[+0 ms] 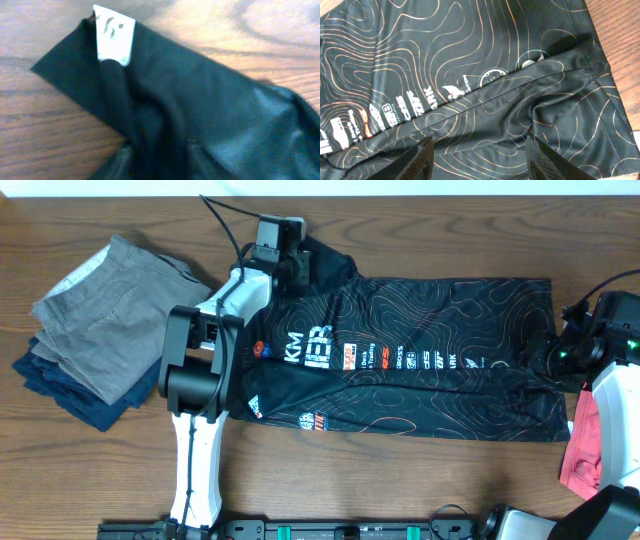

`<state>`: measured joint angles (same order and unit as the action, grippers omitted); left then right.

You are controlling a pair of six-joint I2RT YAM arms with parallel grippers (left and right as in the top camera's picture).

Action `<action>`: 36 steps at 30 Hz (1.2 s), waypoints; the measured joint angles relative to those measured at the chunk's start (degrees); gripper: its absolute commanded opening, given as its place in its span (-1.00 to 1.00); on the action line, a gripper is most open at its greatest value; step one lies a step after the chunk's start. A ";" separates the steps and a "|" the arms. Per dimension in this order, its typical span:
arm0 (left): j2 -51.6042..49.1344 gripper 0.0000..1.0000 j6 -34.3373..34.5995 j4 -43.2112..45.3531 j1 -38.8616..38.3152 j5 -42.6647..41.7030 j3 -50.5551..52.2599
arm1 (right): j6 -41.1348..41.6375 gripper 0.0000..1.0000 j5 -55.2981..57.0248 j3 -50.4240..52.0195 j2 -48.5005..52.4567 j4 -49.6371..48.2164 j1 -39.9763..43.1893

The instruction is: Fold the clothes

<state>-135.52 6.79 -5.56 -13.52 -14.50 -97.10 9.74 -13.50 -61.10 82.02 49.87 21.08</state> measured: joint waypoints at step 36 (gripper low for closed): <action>2.67 -0.78 8.44 -20.11 2.23 -17.07 -0.31 | -3.02 0.41 13.25 -28.85 41.42 -27.36 -4.33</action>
<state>-132.86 15.22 -25.67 -11.29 -31.57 -97.41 6.72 -0.25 -89.95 123.44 22.50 16.75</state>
